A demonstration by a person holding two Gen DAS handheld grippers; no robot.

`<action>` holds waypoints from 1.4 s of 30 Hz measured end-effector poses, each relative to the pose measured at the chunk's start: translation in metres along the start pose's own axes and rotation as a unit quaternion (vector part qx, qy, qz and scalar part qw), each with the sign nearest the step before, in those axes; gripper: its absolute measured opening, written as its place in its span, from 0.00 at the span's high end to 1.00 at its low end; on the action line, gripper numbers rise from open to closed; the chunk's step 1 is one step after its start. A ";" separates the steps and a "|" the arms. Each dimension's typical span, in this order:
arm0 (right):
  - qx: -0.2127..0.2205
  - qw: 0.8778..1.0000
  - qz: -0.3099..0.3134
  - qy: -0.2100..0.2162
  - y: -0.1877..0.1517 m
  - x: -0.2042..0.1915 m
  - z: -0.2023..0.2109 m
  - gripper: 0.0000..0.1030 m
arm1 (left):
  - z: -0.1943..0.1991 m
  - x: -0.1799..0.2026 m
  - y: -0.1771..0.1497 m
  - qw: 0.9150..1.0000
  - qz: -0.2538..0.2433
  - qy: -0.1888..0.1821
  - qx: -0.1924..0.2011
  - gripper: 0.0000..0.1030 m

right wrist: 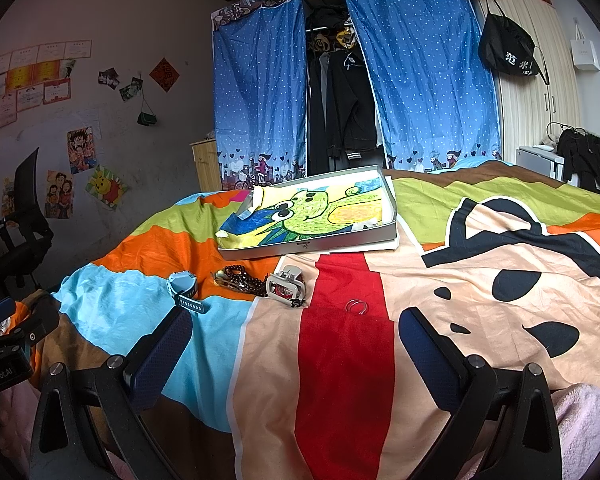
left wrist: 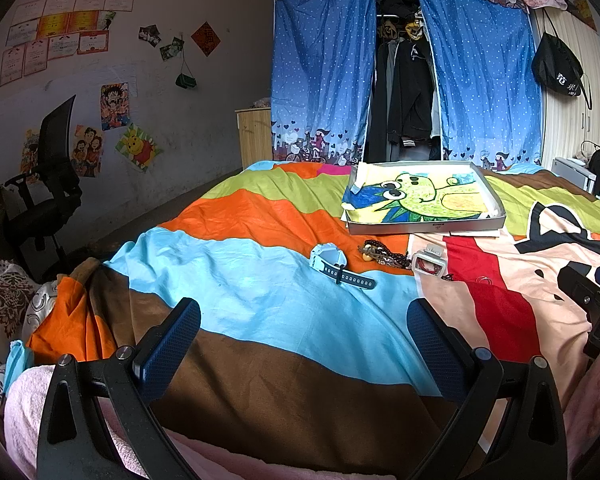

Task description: Organize jewelry

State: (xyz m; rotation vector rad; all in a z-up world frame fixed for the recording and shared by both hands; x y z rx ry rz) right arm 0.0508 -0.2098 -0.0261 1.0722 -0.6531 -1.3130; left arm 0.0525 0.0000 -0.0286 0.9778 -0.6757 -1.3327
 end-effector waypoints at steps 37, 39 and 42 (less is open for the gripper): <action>-0.045 0.999 -0.022 0.020 0.003 0.006 -0.016 0.00 | -0.035 0.002 0.006 0.997 -0.009 -0.023 -0.070 0.02; -0.053 0.998 -0.027 0.025 0.006 0.010 -0.022 0.00 | -0.042 0.002 0.011 0.997 -0.015 -0.029 -0.076 0.02; -0.060 0.997 -0.024 0.036 0.013 0.016 -0.033 0.00 | -0.055 0.004 0.022 0.996 -0.028 -0.041 -0.079 0.02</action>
Point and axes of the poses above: each gripper's, at about its wrist camera, not at the fingertips, and z roughly against the way its jaws point, x to its right, y to its top, the point moved 6 cm from there along -z, roughly the way its jaws point, and after that the axes turned 11 degrees about y, right-handed, at the moved point
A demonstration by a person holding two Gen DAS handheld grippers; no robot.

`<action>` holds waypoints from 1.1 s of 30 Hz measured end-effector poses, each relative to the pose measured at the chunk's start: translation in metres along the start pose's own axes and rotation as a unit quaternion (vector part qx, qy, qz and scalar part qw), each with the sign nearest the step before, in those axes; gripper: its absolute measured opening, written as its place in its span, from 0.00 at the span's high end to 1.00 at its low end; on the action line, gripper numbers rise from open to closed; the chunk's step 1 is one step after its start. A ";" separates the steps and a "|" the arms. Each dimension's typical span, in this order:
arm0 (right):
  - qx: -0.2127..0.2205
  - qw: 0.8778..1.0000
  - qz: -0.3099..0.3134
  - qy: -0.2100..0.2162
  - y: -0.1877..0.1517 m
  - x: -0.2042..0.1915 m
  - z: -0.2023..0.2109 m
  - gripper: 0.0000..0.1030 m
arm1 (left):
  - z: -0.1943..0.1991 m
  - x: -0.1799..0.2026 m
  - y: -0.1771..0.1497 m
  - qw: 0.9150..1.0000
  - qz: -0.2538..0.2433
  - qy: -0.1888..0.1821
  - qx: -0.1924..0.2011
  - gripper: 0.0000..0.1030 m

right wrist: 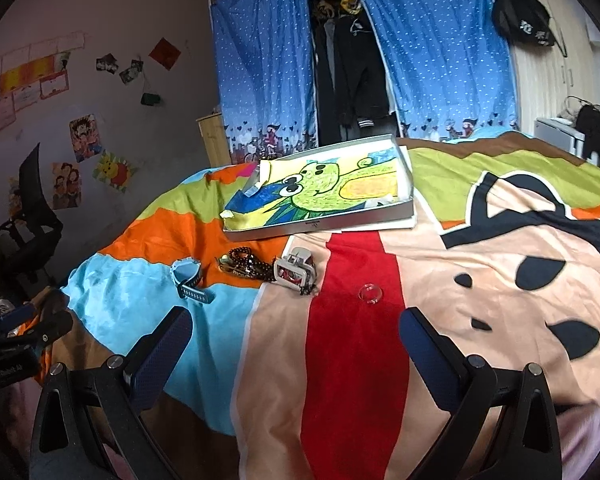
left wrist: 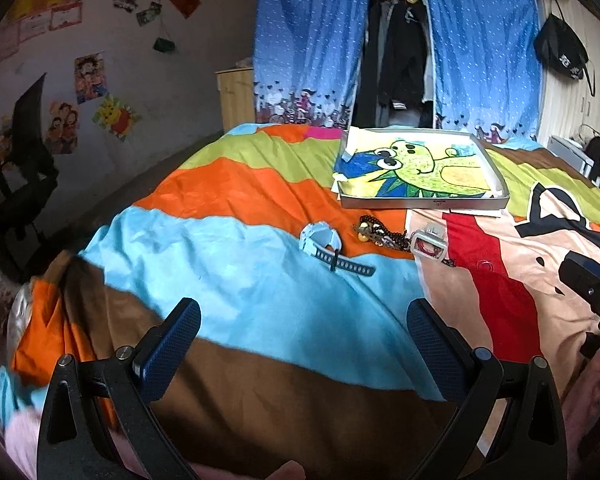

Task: Organize jewelry
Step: 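Grasp the light blue watch with the left tool while the right tool grasps the white claw clip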

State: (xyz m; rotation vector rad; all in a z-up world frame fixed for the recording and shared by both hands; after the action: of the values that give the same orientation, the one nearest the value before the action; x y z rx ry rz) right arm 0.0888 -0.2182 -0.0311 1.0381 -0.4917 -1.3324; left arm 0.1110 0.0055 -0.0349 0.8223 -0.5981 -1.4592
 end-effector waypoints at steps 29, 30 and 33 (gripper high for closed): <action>-0.163 0.977 0.073 0.114 0.022 0.057 -0.228 0.19 | -0.216 0.017 0.045 0.992 -0.003 -0.067 -0.107 0.10; -0.167 0.976 0.073 0.117 0.021 0.059 -0.234 0.20 | -0.219 0.017 0.045 0.991 -0.004 -0.070 -0.111 0.14; -0.175 0.974 0.070 0.126 0.018 0.061 -0.243 0.26 | -0.227 0.019 0.043 0.989 -0.008 -0.081 -0.120 0.25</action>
State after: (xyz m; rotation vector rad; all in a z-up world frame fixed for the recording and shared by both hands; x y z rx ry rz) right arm 0.3082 -0.1973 -0.1523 0.8463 -0.1291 -1.0941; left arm 0.3173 0.0109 -0.1407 0.5252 -0.5259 -1.5875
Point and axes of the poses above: each gripper's, at about its wrist camera, not at the fingertips, and z roughly against the way its jaws point, x to its right, y to its top, the point moved 6 cm from there along -z, roughly the way its jaws point, and after that the axes turned 11 degrees about y, right-handed, at the moved point
